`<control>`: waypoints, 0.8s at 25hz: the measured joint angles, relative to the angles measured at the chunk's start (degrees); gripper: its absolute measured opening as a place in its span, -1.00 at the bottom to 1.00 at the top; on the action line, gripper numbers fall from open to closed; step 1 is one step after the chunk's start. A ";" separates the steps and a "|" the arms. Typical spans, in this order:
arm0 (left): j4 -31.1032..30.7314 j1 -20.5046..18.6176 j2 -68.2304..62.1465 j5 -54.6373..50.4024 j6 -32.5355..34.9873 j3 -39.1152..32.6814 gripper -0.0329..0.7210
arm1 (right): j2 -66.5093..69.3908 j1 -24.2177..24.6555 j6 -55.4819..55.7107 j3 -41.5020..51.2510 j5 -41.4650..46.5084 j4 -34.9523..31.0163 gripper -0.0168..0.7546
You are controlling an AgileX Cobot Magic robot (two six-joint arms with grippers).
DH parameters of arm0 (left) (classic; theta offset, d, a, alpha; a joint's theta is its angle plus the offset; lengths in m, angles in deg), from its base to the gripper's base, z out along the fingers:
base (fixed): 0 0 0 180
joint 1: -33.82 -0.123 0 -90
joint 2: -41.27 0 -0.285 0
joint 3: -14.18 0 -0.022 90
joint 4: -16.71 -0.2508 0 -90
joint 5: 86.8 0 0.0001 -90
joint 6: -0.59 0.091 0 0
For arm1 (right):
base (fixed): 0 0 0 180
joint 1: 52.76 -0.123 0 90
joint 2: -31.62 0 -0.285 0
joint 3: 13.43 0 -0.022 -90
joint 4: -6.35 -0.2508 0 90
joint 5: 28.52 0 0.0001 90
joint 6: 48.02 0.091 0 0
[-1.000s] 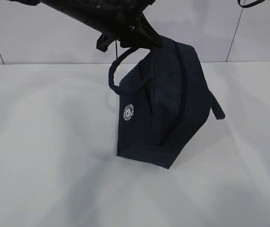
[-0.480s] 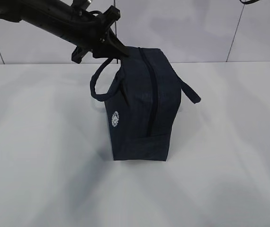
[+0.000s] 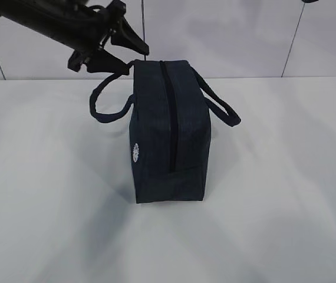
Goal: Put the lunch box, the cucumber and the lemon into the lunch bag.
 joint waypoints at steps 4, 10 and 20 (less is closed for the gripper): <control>-6.98 -1.84 5.96 2.01 0.58 0.00 0.36 | 0.00 0.00 7.62 -7.47 -2.18 5.12 0.05; -18.99 -2.14 16.95 2.79 0.79 0.00 0.36 | 0.00 0.17 29.41 -30.08 -8.11 31.93 0.05; -34.18 -1.39 31.15 0.55 0.91 0.10 0.34 | -6.81 0.14 47.92 -52.79 4.52 71.90 0.00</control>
